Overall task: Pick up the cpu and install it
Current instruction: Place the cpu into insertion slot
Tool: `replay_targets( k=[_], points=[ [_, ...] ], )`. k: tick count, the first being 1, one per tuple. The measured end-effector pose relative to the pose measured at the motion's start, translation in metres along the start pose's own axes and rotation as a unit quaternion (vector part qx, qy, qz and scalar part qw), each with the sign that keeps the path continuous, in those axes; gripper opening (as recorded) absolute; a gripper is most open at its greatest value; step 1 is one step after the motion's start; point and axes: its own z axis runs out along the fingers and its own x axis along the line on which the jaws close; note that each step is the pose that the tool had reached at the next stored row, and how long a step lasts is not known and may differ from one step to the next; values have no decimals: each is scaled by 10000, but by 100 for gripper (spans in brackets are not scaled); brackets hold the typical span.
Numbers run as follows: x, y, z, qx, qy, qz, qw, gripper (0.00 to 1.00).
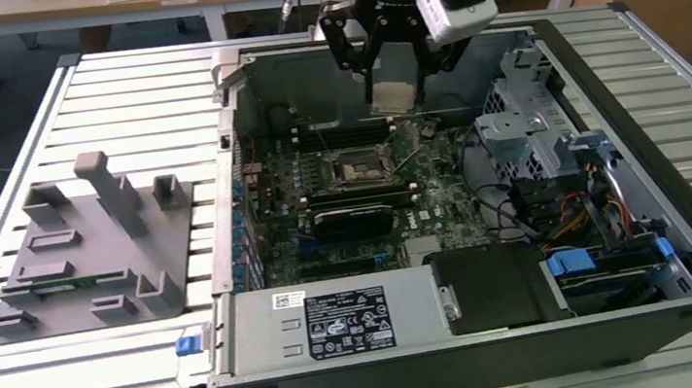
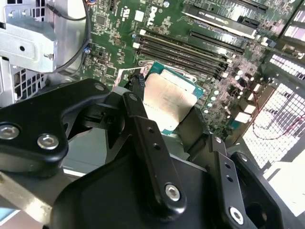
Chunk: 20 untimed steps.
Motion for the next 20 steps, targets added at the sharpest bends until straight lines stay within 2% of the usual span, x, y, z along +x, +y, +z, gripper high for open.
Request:
replay_targets(
  k=[4, 10, 13, 20],
  points=[
    [1, 0, 7, 7, -13, 306, 9995, 54],
    [1, 1, 20, 18, -30, 708, 9975, 54],
    [1, 1, 26, 25, -39, 932, 9956, 54],
    [2, 3, 46, 38, -57, 1392, 9902, 54]
  ],
)
